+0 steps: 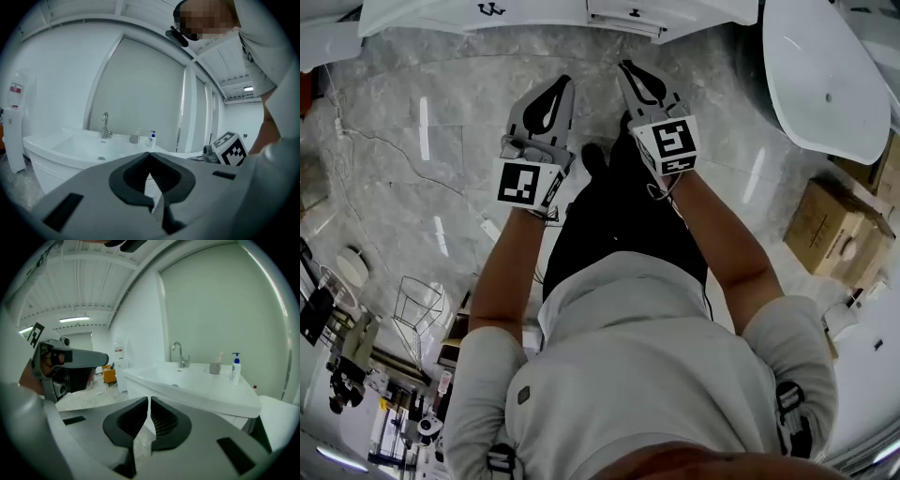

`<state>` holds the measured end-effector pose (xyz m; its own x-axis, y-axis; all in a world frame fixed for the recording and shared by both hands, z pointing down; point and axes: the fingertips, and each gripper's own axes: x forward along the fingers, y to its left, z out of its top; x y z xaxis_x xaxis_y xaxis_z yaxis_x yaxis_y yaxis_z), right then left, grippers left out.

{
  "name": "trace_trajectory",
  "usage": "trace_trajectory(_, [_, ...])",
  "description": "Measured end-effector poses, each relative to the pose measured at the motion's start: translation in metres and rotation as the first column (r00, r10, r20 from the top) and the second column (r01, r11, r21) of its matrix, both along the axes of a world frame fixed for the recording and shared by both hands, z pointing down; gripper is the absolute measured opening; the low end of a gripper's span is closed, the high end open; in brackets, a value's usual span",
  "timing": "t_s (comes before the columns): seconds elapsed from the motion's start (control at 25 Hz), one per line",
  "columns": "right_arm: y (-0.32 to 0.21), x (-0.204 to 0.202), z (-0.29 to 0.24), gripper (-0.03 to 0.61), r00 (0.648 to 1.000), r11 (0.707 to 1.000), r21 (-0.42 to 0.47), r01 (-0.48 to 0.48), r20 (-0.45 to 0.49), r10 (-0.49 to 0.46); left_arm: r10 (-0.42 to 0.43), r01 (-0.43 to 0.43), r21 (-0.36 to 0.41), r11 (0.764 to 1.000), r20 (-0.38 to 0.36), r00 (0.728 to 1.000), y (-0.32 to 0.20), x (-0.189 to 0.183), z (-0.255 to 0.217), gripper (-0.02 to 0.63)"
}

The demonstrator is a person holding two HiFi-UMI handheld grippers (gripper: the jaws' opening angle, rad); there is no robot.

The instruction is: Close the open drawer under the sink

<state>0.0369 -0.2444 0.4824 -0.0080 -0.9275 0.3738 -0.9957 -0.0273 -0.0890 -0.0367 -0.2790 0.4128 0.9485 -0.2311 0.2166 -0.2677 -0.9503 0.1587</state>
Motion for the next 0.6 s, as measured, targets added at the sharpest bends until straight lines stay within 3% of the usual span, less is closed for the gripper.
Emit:
trace_trajectory(0.2, [0.023,-0.03,-0.081,0.031,0.998,0.997,0.059,0.057,-0.024,-0.056,-0.005,0.005,0.032,0.999,-0.024,1.0,0.023,-0.039,-0.064,0.009])
trace_trajectory(0.36, [0.044,-0.056,-0.133,0.026,0.99,0.987,0.091,0.132,-0.058,-0.127,0.04,-0.041,-0.005,0.999,-0.066,0.997,0.057,-0.059,-0.107,0.009])
trace_trajectory(0.6, [0.084,-0.092,-0.199,0.026,0.978,0.971,0.149,0.188,-0.118,-0.171,0.095,-0.083,0.112,0.99,-0.099,0.991,0.107,-0.093,-0.169,0.009])
